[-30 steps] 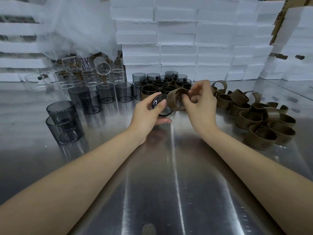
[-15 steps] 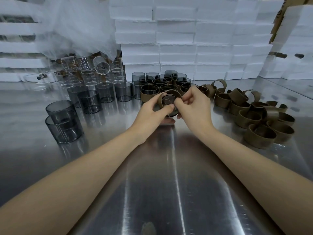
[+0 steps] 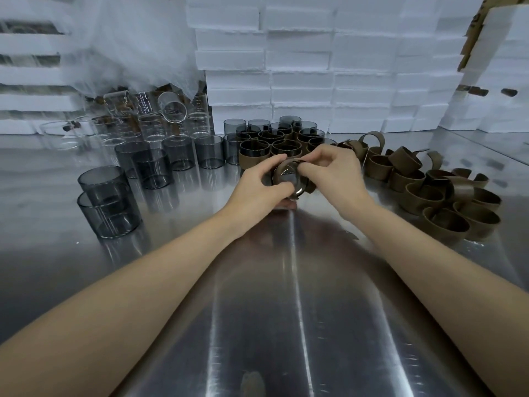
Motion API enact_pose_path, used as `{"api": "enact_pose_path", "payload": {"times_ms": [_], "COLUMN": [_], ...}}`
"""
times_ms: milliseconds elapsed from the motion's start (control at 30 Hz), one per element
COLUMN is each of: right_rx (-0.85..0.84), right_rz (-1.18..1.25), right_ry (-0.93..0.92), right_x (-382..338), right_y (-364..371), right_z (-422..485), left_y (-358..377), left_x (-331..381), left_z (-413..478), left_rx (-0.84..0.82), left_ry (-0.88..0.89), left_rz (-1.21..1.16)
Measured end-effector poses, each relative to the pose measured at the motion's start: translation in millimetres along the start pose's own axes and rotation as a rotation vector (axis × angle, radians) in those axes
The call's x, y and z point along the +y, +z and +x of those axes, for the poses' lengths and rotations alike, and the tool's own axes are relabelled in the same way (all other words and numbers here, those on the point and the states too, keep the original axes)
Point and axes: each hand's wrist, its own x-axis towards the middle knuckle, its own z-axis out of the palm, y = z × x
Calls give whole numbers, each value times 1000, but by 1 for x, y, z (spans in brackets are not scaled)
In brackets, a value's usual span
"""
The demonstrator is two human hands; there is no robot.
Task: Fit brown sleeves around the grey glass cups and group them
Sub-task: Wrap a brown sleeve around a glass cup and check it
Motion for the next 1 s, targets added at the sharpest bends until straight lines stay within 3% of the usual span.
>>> {"api": "enact_pose_path", "payload": {"times_ms": [300, 467, 633, 733, 800, 933, 1000], "right_rx": [-124, -143, -235, -445, -539, -441, -489], "right_rz": [-60, -2, 236, 518, 563, 620, 595], "right_ry": [-4, 9, 131, 297, 333, 337, 327], "right_x": [-2, 1, 13, 17, 17, 15, 15], "right_y": [-12, -20, -12, -9, -10, -12, -11], "right_z": [7, 9, 7, 5, 4, 6, 3], "left_y": [-4, -2, -7, -9, -10, -14, -15], "left_x": [6, 5, 3, 3, 3, 3, 2], "left_z": [0, 0, -1, -4, -3, 2, 3], "left_rx": [-60, -86, -104, -81, -44, 4, -4], "left_ry": [14, 19, 12, -4, -19, -83, -80], "left_rz": [150, 107, 58, 32, 41, -55, -62]}}
